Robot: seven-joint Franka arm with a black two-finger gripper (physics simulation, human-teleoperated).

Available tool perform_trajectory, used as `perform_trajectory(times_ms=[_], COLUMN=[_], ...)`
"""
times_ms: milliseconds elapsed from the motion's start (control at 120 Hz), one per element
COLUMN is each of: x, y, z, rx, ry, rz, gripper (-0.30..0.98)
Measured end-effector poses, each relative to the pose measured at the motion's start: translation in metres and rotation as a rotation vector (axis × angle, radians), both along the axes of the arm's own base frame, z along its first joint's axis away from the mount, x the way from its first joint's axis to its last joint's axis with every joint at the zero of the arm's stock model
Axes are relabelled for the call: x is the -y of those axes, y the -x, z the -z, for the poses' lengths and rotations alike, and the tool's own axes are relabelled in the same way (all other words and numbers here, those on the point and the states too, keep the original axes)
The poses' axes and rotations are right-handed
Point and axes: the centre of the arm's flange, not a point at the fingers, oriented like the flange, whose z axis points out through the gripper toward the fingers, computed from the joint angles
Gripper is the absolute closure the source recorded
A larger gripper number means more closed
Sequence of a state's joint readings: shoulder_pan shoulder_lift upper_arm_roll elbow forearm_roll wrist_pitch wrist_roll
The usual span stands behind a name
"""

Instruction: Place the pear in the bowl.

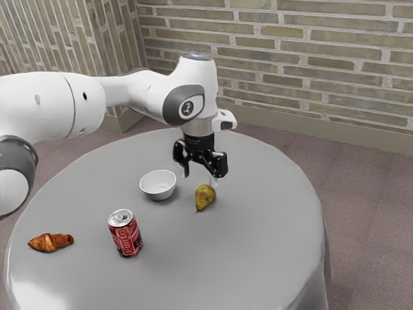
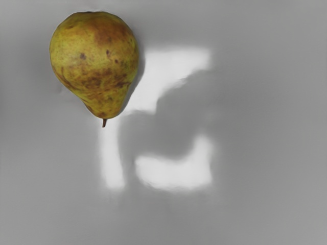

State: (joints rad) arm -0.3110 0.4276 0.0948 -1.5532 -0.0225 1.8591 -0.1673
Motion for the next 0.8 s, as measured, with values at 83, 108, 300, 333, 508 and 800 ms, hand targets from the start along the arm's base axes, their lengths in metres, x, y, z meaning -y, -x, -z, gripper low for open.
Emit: perform_trajectory(times_ms=[83, 108, 300, 333, 508, 800], x=[-0.002, -0.003, -0.016, -0.021, -0.034, -0.038], y=[-0.012, -0.015, -0.036, -0.039, -0.049, -0.052], z=[0.021, 0.027, 0.056, 0.062, 0.084, 0.120], rx=[0.038, 0.048, 0.155, 0.167, 0.206, 0.216], ry=[-0.004, -0.005, -0.058, -0.067, -0.080, -0.075], rz=[-0.057, -0.072, -0.126, -0.129, -0.149, -0.170], gripper=[0.02, 0.02, 0.02, 0.02, 0.02, 0.02])
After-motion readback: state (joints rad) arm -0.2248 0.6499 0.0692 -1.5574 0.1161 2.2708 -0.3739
